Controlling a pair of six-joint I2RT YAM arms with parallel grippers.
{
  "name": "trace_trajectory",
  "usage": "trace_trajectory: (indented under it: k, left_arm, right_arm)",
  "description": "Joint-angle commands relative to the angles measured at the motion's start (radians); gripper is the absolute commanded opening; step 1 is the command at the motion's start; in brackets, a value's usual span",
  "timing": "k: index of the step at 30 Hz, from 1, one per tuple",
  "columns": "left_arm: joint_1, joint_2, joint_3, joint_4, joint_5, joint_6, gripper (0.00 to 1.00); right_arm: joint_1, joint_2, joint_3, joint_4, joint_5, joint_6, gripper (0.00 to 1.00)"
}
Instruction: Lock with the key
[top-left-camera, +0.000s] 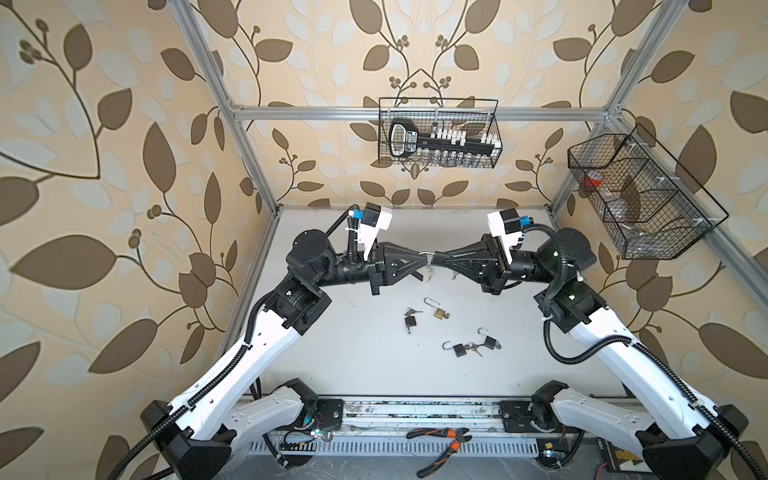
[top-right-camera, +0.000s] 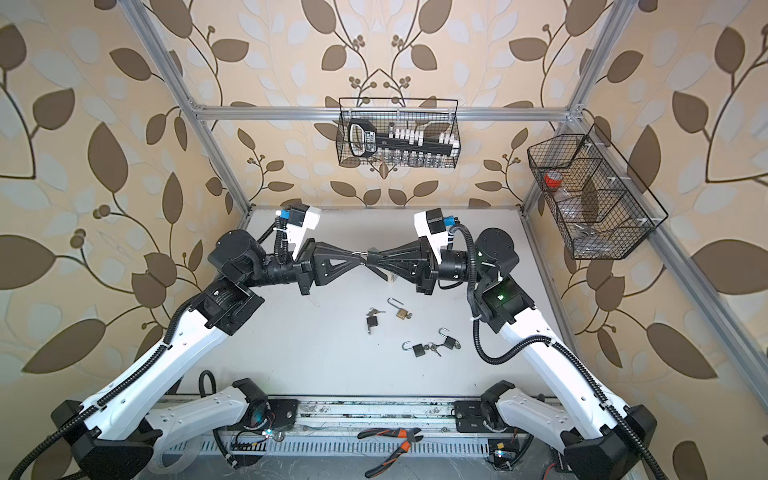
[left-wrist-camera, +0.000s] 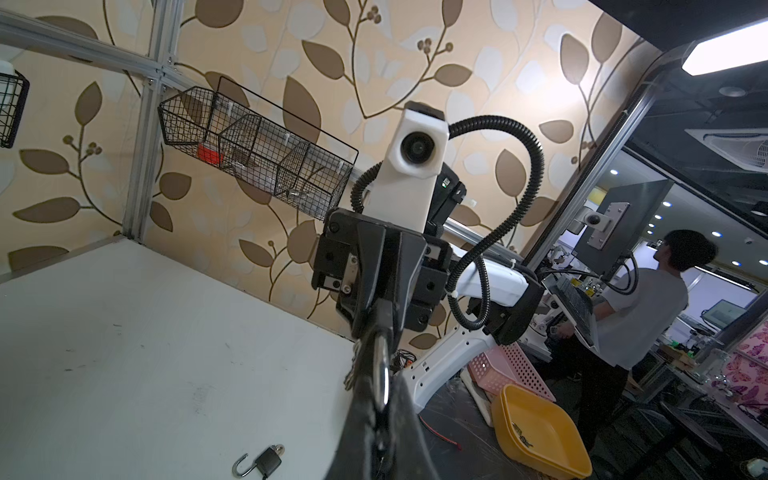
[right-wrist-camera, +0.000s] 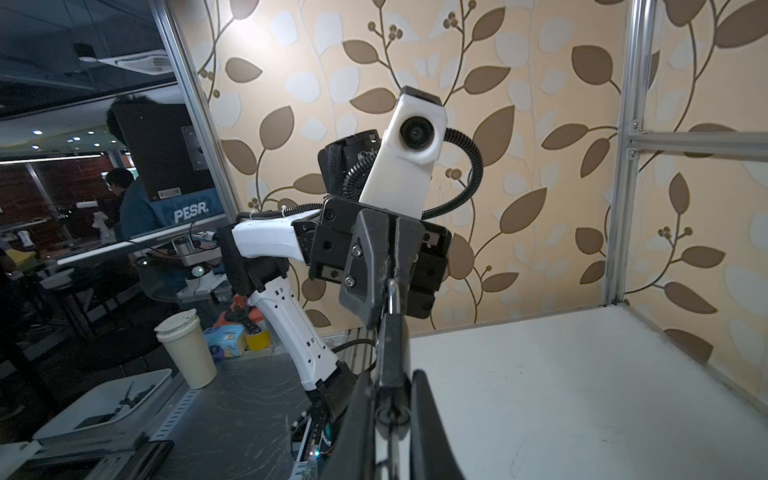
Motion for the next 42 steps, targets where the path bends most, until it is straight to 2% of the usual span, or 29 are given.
trace_trajectory:
  k: [1,6,18,31,33,38,39,40,42]
  left_arm:
    - [-0.010,-0.041,0.016,0.067,0.027,0.055,0.00]
    - [-0.010,-0.043,0.020,0.038,0.037,0.086,0.00]
    - [-0.027,-0.015,0.008,0.064,0.060,0.075,0.00]
    - [-0.117,0.062,-0.036,0.076,0.022,0.100,0.00]
    - [-0.118,0.062,-0.037,0.086,0.023,0.094,0.00]
    - [-0.086,-0.023,-0.057,0.057,-0.088,0.121,0.00]
    - [-0.059,-0.035,-0.058,0.064,-0.081,0.102,0.00]
    - [-0.032,-0.044,-0.057,0.070,-0.066,0.081,0.00]
    - [0.011,-0.059,-0.056,0.071,-0.043,0.059,0.00]
  right_arm:
    - [-0.001,0.000,0.031,0.006,-0.024,0.116,0.00]
    - [-0.001,0.016,0.040,0.028,-0.059,0.190,0.00]
    - [0.007,0.040,0.057,0.041,-0.023,0.160,0.00]
    - [0.081,0.095,0.113,0.083,0.013,0.156,0.00]
    - [0.083,0.091,0.107,0.083,0.019,0.146,0.00]
    - [0.079,0.042,0.098,-0.042,0.070,0.014,0.00]
    - [0.072,0.029,0.093,-0.058,0.076,-0.003,0.04]
    - [0.064,0.015,0.085,-0.070,0.084,-0.016,0.29]
    - [0.035,-0.016,0.065,-0.074,0.091,-0.023,0.56]
